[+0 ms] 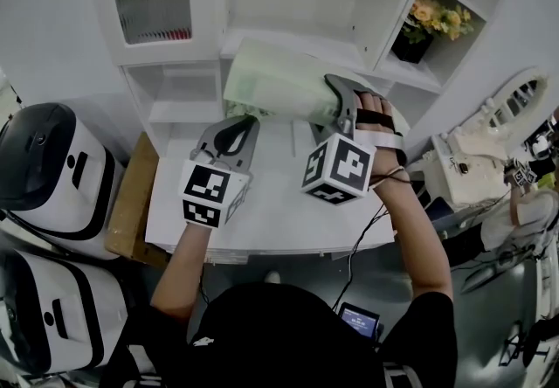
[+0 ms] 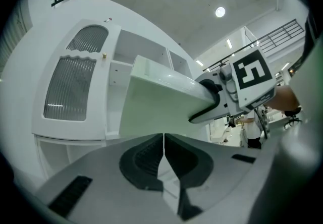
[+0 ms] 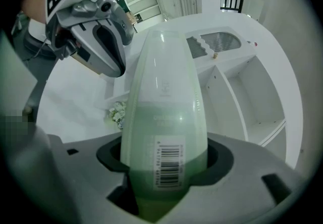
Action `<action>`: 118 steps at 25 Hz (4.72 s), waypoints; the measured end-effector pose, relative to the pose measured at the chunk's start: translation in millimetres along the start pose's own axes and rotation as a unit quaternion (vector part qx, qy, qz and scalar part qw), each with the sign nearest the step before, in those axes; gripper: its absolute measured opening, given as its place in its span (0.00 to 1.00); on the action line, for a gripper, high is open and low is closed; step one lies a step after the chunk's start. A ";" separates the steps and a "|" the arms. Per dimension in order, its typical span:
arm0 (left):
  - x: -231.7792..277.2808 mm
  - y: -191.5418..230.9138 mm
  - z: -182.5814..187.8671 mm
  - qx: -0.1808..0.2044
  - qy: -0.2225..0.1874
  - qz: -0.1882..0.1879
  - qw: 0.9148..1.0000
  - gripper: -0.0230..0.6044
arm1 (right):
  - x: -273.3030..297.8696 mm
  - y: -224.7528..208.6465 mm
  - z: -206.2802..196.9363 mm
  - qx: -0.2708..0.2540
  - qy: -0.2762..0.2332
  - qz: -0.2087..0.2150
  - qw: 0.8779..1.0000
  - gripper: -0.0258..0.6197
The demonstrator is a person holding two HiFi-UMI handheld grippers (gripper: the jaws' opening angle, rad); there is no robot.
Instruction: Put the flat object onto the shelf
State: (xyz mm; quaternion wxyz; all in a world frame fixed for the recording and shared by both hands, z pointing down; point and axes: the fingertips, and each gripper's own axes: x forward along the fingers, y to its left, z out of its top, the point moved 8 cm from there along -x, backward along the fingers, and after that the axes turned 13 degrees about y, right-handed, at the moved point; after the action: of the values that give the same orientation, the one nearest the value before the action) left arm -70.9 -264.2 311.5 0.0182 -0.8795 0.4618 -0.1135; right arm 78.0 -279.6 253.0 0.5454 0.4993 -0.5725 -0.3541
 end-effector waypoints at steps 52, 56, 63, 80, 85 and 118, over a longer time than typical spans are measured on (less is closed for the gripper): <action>32.6 38.6 13.0 -0.018 -0.005 0.043 0.999 0.05 | 62.2 -10.1 13.0 -0.095 -0.016 -0.074 0.993 0.53; 36.9 40.5 10.4 -0.017 0.000 0.045 0.999 0.05 | 72.0 -11.0 13.8 -0.096 -0.015 -0.073 0.993 0.54; 46.5 43.5 4.5 -0.019 0.005 0.047 0.999 0.05 | 93.0 -10.5 14.7 -0.092 -0.012 -0.072 0.993 0.54; 71.8 43.1 -7.5 -0.022 0.027 0.055 0.998 0.05 | 151.7 -4.9 5.4 -0.086 0.002 -0.070 0.994 0.57; 76.7 47.2 -10.9 -0.025 0.032 0.061 0.997 0.05 | 165.5 -2.3 6.7 -0.082 0.008 -0.064 0.994 0.57; 98.8 62.4 -25.1 -0.044 0.044 0.072 0.995 0.05 | 242.9 -3.1 15.2 -0.110 0.069 -0.047 0.990 0.73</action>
State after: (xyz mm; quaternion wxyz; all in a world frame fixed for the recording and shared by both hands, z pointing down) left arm -72.6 -378.8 345.4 -0.0323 -0.8379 0.5290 -0.1302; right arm 86.4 -515.2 313.6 0.6180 0.4860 -0.4666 -0.4051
